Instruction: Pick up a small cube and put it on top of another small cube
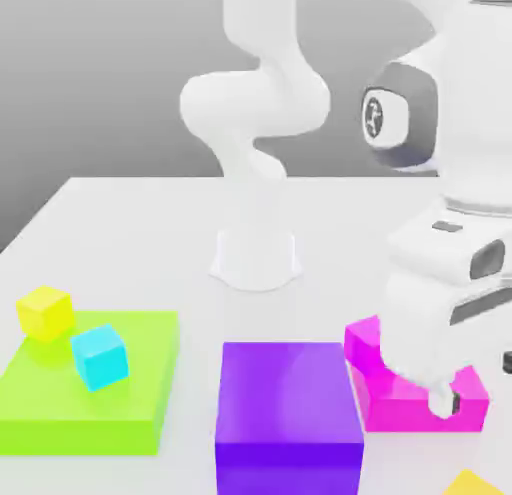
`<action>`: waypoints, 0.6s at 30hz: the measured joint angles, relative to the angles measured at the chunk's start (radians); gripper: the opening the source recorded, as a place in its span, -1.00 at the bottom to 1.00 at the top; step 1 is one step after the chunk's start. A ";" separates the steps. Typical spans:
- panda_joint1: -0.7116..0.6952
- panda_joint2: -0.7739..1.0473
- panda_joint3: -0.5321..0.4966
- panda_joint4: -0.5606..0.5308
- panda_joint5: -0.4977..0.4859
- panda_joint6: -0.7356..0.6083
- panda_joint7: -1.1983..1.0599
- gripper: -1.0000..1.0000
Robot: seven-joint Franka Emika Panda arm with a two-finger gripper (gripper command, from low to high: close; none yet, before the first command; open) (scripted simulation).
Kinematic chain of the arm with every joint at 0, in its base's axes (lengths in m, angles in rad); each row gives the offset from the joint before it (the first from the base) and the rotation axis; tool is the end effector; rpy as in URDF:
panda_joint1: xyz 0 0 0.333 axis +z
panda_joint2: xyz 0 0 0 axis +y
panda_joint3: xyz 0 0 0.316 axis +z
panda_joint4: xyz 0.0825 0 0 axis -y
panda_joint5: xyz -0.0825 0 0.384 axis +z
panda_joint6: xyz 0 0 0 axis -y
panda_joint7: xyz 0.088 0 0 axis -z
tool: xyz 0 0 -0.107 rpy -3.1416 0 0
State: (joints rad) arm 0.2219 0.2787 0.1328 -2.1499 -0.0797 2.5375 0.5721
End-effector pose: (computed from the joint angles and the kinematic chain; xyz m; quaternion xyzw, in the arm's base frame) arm 0.5430 0.2010 0.2822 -0.9952 0.0805 -0.0530 0.0194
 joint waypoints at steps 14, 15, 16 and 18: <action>0.063 0.317 -0.015 0.058 -0.068 0.143 0.000 -1.00; 0.065 0.329 -0.017 0.060 -0.070 0.152 0.002 -1.00; 0.064 0.318 -0.015 0.058 -0.068 0.143 0.000 -1.00; 0.058 0.264 -0.007 0.045 -0.055 0.102 -0.009 -1.00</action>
State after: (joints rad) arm 0.2803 0.5424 0.1260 -2.1051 -0.1347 2.6398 0.5632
